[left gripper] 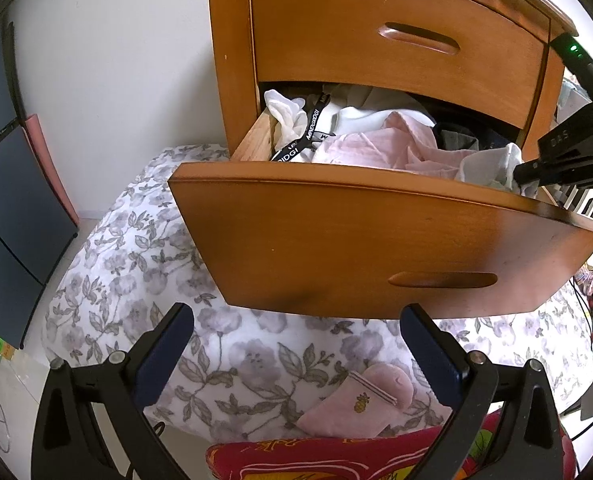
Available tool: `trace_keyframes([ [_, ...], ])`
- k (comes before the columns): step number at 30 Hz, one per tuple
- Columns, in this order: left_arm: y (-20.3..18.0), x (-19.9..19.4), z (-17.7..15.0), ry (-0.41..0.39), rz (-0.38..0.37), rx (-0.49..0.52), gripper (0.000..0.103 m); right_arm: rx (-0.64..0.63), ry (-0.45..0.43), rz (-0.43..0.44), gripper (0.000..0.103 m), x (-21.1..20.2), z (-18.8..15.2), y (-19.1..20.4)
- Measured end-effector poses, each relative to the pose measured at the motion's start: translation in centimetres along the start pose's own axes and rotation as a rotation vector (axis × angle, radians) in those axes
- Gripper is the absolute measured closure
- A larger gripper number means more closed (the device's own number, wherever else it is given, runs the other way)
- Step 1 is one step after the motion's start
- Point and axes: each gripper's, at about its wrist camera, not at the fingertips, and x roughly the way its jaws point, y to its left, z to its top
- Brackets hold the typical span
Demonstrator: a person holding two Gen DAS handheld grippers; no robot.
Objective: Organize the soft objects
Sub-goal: 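Close the right gripper on the white Hello Kitty cloth and lift it, then carry the white cloth out of the drawer and lower it toward the bedspread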
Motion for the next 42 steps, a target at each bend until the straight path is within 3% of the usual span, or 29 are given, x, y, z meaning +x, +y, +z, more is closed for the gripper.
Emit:
trace_keyframes([
  [17,0.3,-0.1,0.1,-0.004,0.012,-0.024,0.0,-0.154,-0.285,-0.126,0.093,-8.5,-0.7,2.3],
  [31,0.5,0.0,0.1,0.001,0.012,-0.04,0.0,-0.138,-0.423,-0.093,0.093,-12.6,-0.8,2.8],
  [42,0.3,-0.1,0.1,-0.004,0.023,-0.033,0.0,-0.106,-0.557,-0.031,0.093,-18.1,-1.5,2.1],
])
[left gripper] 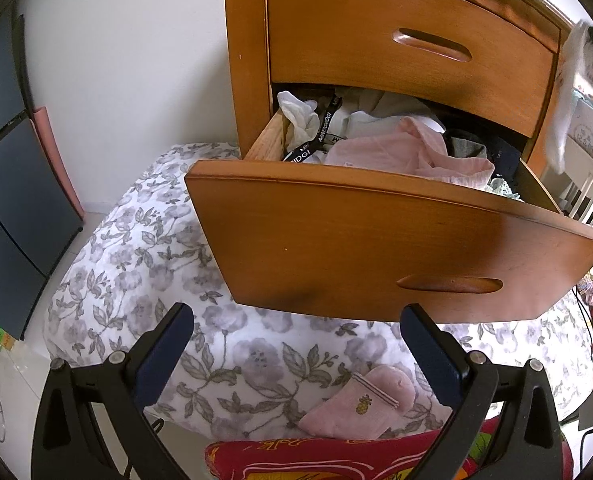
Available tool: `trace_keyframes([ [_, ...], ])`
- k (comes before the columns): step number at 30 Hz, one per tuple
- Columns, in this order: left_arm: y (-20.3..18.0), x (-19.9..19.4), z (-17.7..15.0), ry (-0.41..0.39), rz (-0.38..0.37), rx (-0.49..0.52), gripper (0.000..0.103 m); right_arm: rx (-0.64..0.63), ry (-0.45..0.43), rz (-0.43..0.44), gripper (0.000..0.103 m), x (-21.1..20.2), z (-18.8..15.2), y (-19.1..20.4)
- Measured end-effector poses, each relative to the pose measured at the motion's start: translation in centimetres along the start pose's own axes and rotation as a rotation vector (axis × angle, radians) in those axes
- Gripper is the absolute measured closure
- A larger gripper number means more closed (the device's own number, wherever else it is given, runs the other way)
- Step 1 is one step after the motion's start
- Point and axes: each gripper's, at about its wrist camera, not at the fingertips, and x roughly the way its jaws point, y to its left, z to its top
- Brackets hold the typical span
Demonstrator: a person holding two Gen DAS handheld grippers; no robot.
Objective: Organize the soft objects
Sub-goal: 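Carry the white cloth out of the drawer and lower it toward the bedspread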
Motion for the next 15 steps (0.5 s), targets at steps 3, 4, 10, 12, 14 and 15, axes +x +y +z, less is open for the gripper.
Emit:
trace_keyframes([
  [3,0.0,-0.1,0.0,-0.003,0.005,0.0,0.0,0.006,-0.039,0.024,0.093,-1.9,0.4,-0.1],
  [4,0.0,-0.1,0.0,-0.005,0.008,0.001,0.0,0.003,-0.053,0.035,0.093,-2.6,0.5,-0.1],
  [10,-0.2,-0.3,0.0,-0.013,0.019,0.006,0.0,-0.012,-0.105,0.071,0.093,-6.1,0.4,-0.2],
  [12,-0.2,-0.4,0.0,-0.016,0.022,0.008,0.0,-0.026,-0.121,0.079,0.093,-7.3,0.3,-0.1],
  [14,-0.2,-0.5,0.0,-0.017,0.026,0.009,0.0,-0.04,-0.134,0.082,0.093,-8.4,0.0,-0.1],
  [15,-0.2,-0.5,0.0,-0.019,0.028,0.01,0.0,-0.047,-0.138,0.085,0.093,-8.9,-0.1,-0.1],
])
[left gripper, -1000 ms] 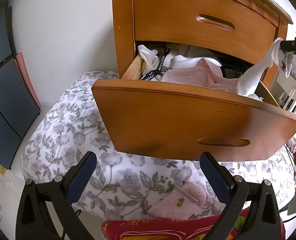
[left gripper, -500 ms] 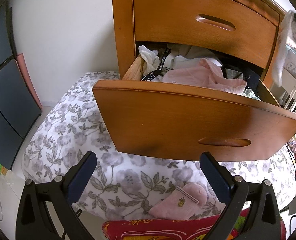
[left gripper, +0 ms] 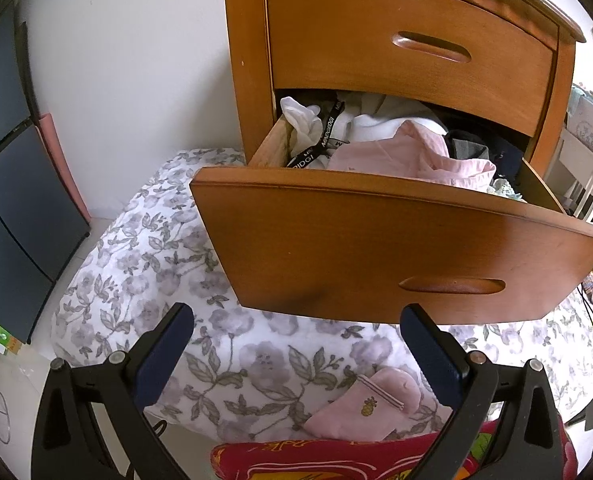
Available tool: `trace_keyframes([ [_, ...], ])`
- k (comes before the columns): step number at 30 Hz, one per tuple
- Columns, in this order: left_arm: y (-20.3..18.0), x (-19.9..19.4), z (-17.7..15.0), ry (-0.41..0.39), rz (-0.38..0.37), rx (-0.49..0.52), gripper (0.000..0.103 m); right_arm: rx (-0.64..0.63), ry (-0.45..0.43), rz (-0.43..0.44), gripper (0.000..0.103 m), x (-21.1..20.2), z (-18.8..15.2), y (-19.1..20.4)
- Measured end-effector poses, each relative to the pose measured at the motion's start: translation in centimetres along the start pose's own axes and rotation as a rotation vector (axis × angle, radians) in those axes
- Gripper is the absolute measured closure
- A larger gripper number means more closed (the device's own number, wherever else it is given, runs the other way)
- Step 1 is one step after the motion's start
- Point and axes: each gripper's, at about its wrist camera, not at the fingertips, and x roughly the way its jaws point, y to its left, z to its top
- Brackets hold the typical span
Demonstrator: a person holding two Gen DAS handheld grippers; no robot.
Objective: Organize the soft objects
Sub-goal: 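Carry the white cloth out of the drawer and lower it toward the bedspread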
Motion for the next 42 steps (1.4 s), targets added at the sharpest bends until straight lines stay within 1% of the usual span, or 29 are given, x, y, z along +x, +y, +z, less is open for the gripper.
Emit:
trace_keyframes([
  [8,-0.1,-0.3,0.0,-0.017,0.019,0.005,0.0,0.007,-0.015,0.032,0.093,-3.1,-0.6,-0.5],
  [15,-0.2,-0.6,0.0,-0.026,0.028,0.007,0.0,-0.007,0.002,0.045,0.093,-5.0,-2.2,-0.7],
  [18,-0.1,-0.7,0.0,-0.031,0.031,0.007,0.0,-0.011,0.029,0.055,0.093,-5.0,-3.3,-0.5],
  [24,-0.1,-0.7,0.0,-0.03,0.033,0.005,0.0,-0.022,0.124,0.089,0.093,-3.3,-6.1,0.3],
  [30,-0.1,-0.7,0.0,-0.031,0.034,0.005,0.0,0.004,0.281,0.125,0.093,0.6,-9.6,1.0],
  [35,0.0,-0.8,0.0,-0.032,0.033,0.002,0.0,0.015,0.357,0.15,0.093,3.0,-12.1,1.8],
  [42,-0.1,-0.6,0.1,-0.027,0.036,0.007,0.0,0.035,0.451,0.144,0.093,6.5,-15.2,2.4],
])
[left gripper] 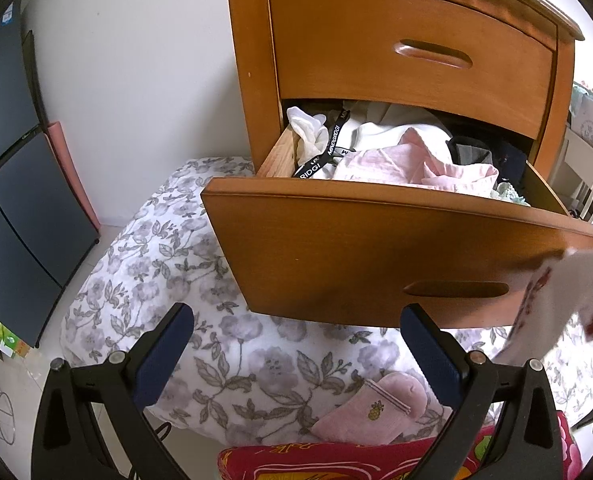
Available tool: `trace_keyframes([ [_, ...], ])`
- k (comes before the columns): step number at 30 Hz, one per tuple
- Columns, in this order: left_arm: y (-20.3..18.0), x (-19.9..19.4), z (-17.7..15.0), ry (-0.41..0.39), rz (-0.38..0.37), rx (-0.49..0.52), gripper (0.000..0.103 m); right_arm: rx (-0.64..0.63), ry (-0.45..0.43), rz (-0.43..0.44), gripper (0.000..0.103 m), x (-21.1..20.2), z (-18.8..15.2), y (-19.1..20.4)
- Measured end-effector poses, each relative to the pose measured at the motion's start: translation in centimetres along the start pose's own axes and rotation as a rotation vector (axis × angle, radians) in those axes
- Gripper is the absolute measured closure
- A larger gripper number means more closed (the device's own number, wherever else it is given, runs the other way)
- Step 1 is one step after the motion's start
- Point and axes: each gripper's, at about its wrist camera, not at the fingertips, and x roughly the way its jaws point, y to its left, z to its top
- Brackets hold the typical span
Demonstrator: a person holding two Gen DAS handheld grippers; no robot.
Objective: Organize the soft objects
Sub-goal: 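Carry the white cloth out of the drawer and lower it toward the bedspread, then open the right gripper to drop the cloth beside the pink sock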
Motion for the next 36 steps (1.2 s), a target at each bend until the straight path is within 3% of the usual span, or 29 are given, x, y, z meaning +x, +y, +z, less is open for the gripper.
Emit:
trace_keyframes([
  [15,-0.3,0.5,0.0,0.021,-0.002,0.017,0.0,0.123,0.132,-0.008,0.092,7.3,-2.4,-0.9],
  [30,-0.6,0.7,0.0,0.031,0.002,0.032,0.0,0.126,0.154,-0.039,0.09,9.2,-2.9,-0.8],
  [36,-0.7,0.9,0.0,0.037,0.003,0.034,0.0,0.125,0.153,-0.056,0.065,9.3,-3.0,-0.8],
])
